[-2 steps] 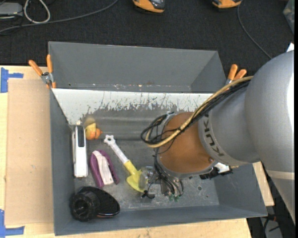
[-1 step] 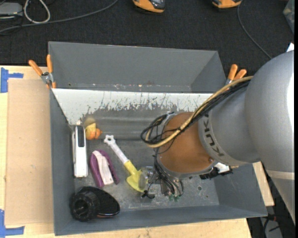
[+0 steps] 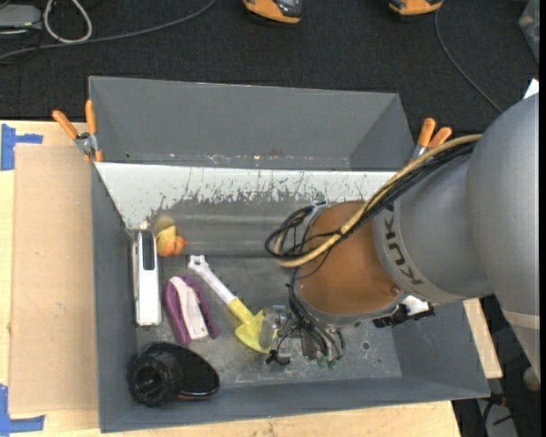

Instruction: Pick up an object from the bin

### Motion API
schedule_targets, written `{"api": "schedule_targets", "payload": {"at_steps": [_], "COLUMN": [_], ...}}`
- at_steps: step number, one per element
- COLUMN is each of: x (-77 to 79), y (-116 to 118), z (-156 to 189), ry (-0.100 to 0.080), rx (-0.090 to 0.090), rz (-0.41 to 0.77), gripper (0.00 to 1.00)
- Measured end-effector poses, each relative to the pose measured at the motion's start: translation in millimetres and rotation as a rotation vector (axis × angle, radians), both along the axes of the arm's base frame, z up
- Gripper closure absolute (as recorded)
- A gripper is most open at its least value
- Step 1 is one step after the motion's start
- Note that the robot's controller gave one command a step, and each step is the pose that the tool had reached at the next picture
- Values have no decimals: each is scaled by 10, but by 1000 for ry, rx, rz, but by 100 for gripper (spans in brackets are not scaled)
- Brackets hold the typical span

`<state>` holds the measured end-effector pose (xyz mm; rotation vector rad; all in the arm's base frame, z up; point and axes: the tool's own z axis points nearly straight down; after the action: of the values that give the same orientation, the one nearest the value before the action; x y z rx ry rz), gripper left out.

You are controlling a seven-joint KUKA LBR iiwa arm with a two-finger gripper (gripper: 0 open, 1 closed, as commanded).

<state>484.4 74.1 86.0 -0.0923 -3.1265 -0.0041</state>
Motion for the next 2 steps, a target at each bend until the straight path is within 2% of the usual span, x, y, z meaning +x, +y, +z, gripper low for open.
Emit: {"api": "schedule_targets", "payload": {"at_steps": [1,2], "x": [54,16], "y": [-32,-135], "z": [507,472], "ry": [-13,-8], "rx": [2,2], "rz": [64,56], "gripper": [100,100]}}
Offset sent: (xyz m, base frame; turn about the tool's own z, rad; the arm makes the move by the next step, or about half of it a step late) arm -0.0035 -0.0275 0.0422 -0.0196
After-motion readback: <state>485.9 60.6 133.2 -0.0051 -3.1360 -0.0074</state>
